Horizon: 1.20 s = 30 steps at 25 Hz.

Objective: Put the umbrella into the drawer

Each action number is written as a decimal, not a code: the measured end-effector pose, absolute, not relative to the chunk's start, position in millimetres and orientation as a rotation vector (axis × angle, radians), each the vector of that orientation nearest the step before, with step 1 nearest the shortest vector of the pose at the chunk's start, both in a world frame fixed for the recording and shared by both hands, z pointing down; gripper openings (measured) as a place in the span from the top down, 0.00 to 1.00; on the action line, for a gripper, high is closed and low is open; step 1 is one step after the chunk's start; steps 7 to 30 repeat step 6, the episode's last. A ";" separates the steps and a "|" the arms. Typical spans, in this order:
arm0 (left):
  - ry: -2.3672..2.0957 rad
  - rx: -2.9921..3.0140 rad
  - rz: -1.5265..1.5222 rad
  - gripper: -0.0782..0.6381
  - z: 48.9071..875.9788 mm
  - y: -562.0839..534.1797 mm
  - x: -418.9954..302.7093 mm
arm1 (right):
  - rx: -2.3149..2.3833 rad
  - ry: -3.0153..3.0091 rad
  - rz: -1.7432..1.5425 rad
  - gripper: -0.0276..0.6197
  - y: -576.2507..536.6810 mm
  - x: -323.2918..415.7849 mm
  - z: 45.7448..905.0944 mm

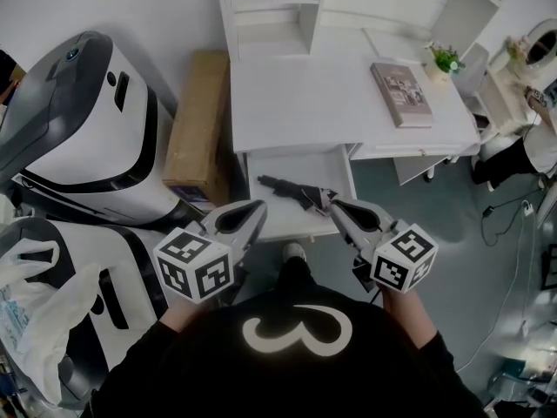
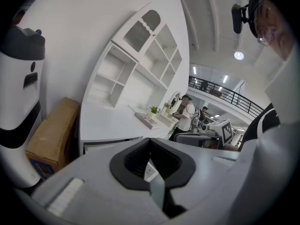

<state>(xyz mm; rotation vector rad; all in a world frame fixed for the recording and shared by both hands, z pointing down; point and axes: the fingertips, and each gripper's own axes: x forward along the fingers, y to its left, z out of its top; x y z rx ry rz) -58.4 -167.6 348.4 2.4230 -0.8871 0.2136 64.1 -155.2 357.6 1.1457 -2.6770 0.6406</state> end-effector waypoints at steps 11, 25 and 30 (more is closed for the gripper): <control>-0.888 2.421 0.217 0.88 348.6 -165.0 -55.6 | 1.131 -2.680 0.646 0.95 -152.6 64.3 359.4; -0.888 2.421 0.217 0.88 348.6 -165.0 -55.6 | 1.131 -2.680 0.646 0.95 -152.6 64.3 359.4; -0.888 2.421 0.217 0.88 348.6 -165.0 -55.6 | 1.131 -2.680 0.646 0.95 -152.6 64.3 359.4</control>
